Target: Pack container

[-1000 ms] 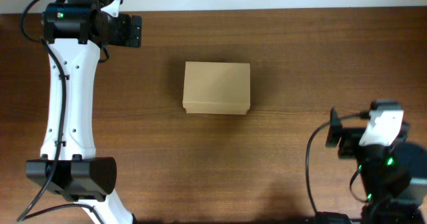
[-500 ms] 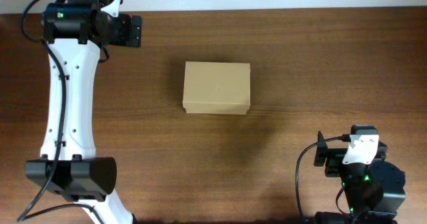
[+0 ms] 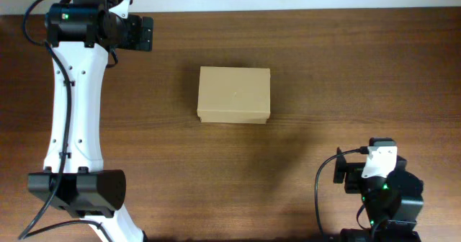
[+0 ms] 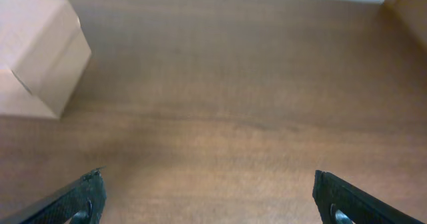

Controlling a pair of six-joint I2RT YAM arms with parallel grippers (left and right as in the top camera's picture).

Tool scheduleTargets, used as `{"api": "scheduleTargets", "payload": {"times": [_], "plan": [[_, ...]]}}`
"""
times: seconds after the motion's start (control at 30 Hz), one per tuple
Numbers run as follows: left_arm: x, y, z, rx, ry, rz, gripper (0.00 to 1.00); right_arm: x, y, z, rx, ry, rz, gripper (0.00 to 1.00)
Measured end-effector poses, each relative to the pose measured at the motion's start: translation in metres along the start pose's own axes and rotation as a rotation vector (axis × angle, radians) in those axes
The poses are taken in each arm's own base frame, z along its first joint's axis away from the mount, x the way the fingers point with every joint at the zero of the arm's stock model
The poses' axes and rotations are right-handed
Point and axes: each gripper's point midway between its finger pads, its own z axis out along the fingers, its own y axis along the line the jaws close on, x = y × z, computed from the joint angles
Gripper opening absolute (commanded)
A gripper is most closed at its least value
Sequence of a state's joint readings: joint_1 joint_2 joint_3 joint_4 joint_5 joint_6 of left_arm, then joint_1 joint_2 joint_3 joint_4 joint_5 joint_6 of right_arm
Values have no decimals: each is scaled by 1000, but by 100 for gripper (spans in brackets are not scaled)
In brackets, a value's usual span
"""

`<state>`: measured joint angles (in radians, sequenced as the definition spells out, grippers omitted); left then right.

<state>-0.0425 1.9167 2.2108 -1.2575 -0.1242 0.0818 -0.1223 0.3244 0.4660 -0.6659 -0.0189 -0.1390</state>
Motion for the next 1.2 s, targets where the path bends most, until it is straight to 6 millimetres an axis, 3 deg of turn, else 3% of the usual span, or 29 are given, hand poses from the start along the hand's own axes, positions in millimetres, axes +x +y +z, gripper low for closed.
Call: {"api": "scheduleTargets", "payload": {"times": [0.13,0.5,0.9,1.0,1.2], "plan": [[0,0,0,0,0,0,100,11,1,5,-3,25,1,99],[0,0,0,0,0,0,100,-9,8,-7,-44,-85,-3,99],[0,0,0,0,0,0,100,-30,8,-32,-32,-240,-12,99],[0,0,0,0,0,0,100,-22,9,-29,-32,-246,-11,99],[0,0,0,0,0,0,100,11,13,-2,-40,-192,-9,99]]}}
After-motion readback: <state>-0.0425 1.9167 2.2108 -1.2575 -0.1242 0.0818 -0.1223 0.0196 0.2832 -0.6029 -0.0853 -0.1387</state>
